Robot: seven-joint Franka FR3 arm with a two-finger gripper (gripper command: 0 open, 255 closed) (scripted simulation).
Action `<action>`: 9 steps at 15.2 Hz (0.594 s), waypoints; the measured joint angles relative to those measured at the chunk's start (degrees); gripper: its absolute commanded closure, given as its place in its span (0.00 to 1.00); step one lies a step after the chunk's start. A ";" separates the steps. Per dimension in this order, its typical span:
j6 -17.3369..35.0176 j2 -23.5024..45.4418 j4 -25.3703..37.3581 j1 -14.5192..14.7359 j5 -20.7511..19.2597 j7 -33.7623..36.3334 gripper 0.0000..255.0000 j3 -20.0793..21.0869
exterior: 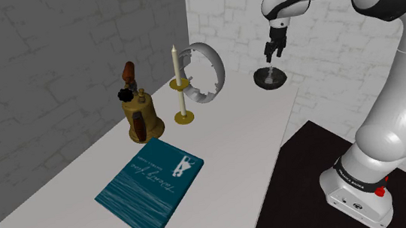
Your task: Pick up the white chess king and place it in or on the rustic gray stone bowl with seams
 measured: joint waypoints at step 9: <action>-4.74 -1.21 3.34 0.14 -0.35 0.37 0.00 -0.02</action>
